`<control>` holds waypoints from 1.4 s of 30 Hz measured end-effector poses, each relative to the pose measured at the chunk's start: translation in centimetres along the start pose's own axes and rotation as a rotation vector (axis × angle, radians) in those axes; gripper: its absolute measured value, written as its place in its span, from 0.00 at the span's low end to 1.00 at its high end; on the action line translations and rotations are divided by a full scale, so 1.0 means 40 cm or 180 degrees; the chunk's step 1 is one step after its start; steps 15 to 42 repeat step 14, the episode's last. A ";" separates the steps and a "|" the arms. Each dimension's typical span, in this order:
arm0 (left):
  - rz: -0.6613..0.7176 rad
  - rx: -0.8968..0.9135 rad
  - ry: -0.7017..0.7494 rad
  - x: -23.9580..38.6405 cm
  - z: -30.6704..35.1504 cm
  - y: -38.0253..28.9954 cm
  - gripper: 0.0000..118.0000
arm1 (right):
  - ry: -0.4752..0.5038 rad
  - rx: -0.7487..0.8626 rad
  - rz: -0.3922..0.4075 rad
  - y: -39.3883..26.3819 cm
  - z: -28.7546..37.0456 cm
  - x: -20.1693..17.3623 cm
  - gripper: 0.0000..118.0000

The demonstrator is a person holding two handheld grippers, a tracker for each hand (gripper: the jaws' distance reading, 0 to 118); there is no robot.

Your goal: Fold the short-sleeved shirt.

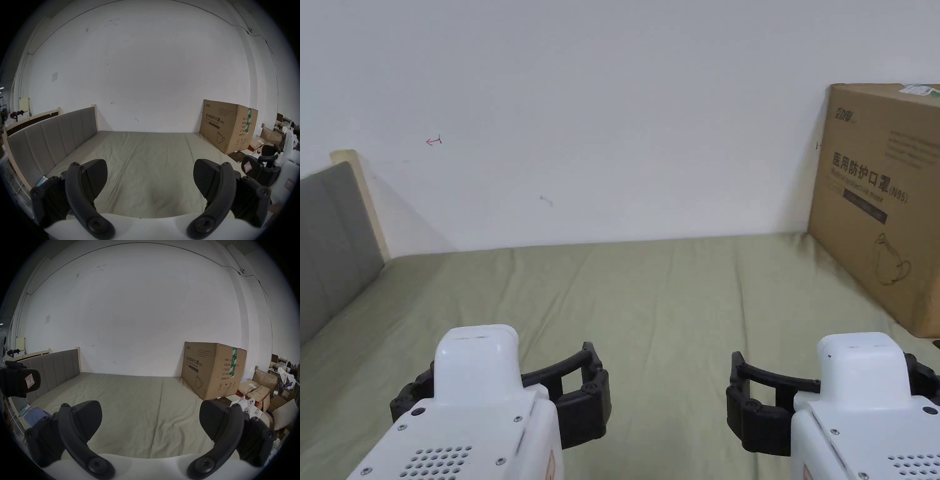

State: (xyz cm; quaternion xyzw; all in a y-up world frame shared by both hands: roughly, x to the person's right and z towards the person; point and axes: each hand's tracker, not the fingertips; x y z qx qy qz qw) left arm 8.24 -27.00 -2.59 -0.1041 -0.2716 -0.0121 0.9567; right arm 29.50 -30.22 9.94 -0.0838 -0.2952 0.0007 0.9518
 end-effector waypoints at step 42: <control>-0.0301 0.0034 0.0198 0.023 -0.016 -0.016 0.93 | -0.0022 -0.0022 0.0045 -0.005 -0.012 -0.006 1.00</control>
